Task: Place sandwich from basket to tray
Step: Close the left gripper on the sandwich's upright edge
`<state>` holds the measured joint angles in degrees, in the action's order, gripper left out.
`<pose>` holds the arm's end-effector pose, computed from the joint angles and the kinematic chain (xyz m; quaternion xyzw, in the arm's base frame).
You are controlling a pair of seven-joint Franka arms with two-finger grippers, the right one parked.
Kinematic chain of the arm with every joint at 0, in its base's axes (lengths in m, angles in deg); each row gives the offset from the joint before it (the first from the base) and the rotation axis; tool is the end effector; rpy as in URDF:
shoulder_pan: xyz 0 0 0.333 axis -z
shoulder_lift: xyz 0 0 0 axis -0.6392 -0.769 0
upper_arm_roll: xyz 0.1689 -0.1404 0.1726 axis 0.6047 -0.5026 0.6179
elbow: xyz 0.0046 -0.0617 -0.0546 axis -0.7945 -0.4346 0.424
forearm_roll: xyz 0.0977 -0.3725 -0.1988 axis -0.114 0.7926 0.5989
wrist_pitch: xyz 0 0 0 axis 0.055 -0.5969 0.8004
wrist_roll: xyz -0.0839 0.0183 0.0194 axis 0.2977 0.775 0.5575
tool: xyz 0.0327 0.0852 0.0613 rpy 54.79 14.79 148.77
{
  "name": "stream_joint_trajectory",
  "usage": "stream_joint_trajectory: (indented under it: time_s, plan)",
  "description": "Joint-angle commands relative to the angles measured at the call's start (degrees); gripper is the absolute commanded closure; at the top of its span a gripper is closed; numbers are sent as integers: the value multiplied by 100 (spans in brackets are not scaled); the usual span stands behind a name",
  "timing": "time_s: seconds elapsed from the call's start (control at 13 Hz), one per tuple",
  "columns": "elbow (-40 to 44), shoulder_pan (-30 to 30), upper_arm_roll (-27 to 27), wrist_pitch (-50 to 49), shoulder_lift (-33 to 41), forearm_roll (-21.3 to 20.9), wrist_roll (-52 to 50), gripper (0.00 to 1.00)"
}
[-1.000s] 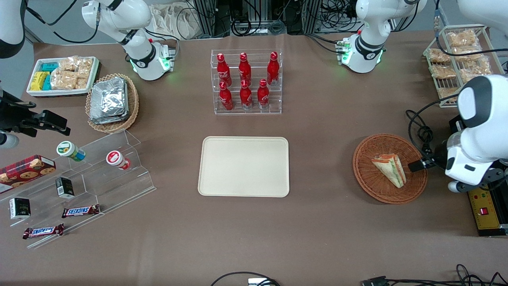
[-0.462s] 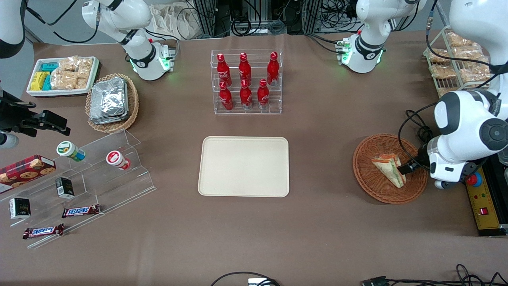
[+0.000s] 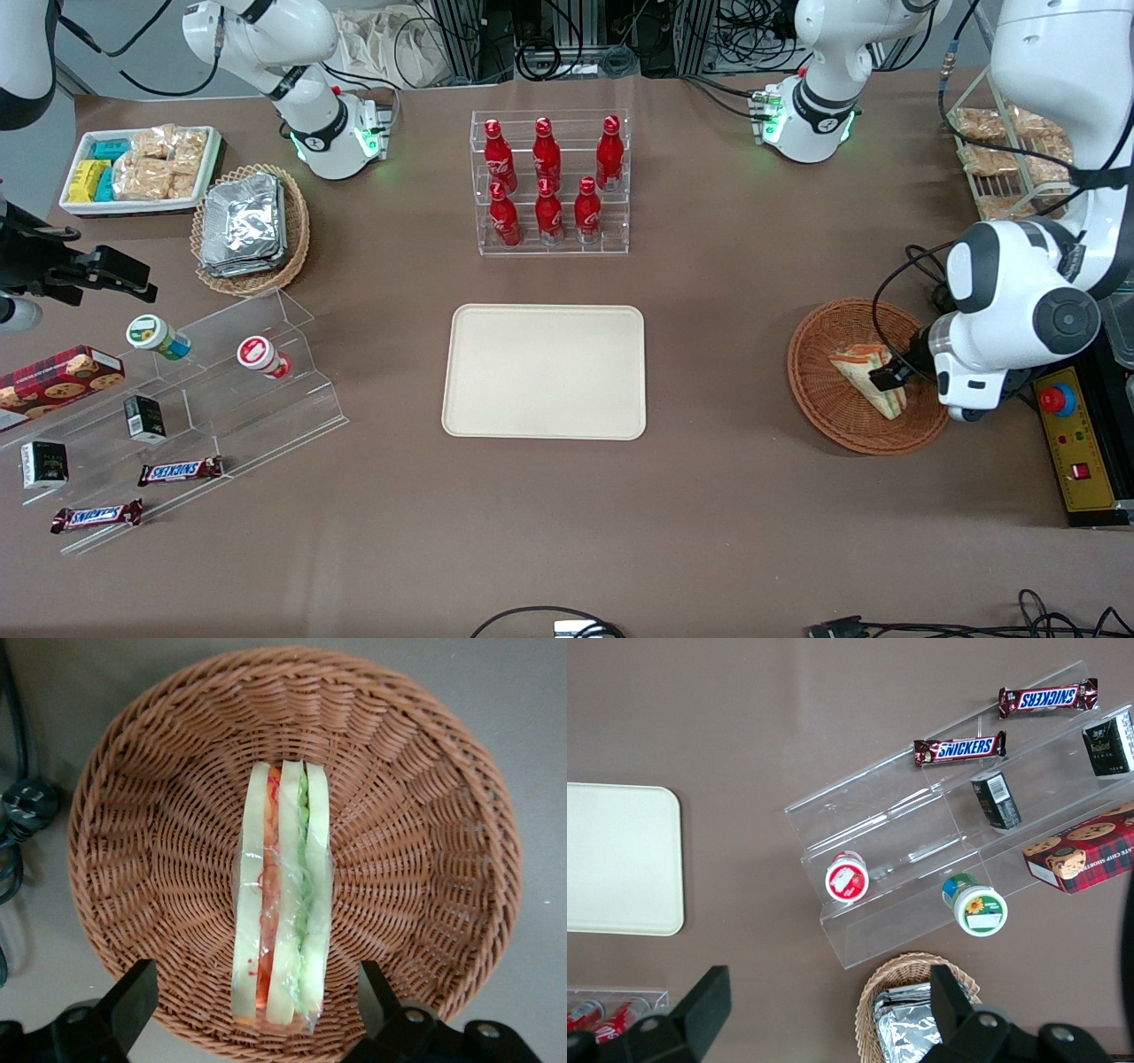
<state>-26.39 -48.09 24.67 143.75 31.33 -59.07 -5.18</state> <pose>0.6140 0.0068 0.2235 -0.9424 -0.3197 0.0942 0.0275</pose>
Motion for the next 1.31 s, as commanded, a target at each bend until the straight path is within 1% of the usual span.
stream_joint_trajectory:
  time_s: [0.0, 0.38, 0.46, 0.62, 0.69, 0.85, 0.92, 1.0, 1.08, 1.23]
  plan:
    - [42, 18, -21, 82, -164, -64, -125, 0]
    - [50, -8, -21, 38, -349, -99, -28, 0]
    - [68, -17, -12, 38, -436, -125, -19, 5]
    - [121, -17, -12, 47, -454, -431, -106, 59]
    - [190, -17, -12, 47, -454, -476, -116, 62]
    - [305, -17, -12, 21, -463, -468, -133, 63]
    - [427, -8, -20, -14, -463, -468, -186, 68]
    - [515, -17, -21, -110, -463, -468, -195, 82]
    - [629, -17, -21, -215, -472, -468, -186, 89]
    - [884, -8, -21, -522, -472, -468, -160, 89]
